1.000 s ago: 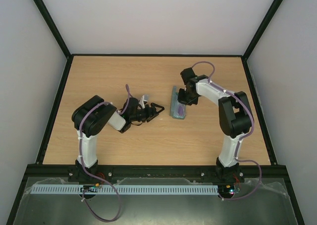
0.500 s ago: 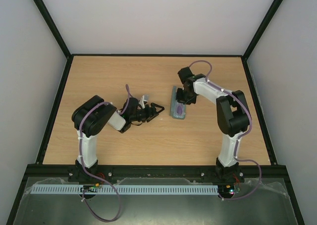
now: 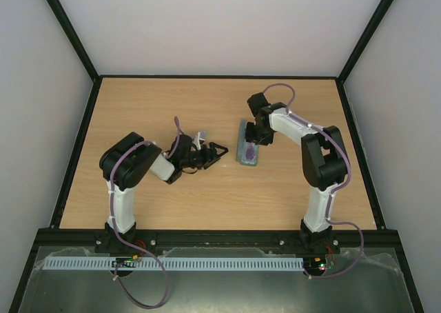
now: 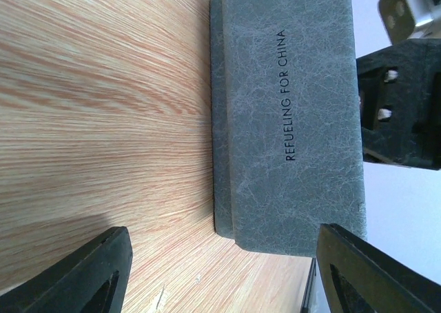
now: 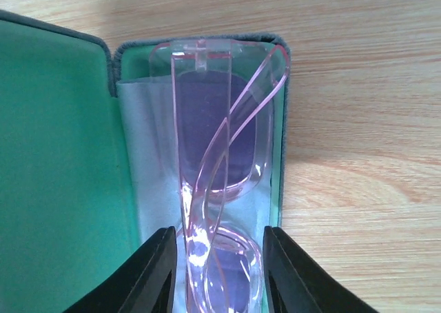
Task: Organize the sunglasses
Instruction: Place the sunglasses in the sunglasses case, then close the sunglasses case at the center of the board.
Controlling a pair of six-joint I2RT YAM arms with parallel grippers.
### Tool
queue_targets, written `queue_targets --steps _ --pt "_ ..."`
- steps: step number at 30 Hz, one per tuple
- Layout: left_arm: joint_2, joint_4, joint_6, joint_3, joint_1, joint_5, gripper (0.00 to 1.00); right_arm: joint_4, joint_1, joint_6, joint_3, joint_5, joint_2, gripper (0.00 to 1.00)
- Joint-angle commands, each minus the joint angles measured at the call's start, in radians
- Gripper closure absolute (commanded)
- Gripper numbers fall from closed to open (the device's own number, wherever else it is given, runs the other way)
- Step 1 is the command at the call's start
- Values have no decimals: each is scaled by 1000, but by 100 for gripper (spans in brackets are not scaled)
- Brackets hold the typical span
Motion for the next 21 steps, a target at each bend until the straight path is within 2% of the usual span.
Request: queue_targets --steps 1,5,8,10,19,21 --pt "-6 -30 34 27 8 3 24 -44 5 -21 5 33 -111 64" --pt "-25 -96 56 58 7 -13 24 26 -21 -28 -85 63 -207 64" --pt "-25 -147 68 91 7 -21 24 102 -81 -35 -173 14 -240 66" --pt "-24 -181 82 109 6 -34 24 152 -115 -41 -224 -6 -247 73" --pt "3 -303 121 210 -6 -86 28 319 -160 -44 -318 -99 -135 89" --pt "6 -316 125 225 -13 -90 34 350 -161 -38 -327 -135 -109 92"
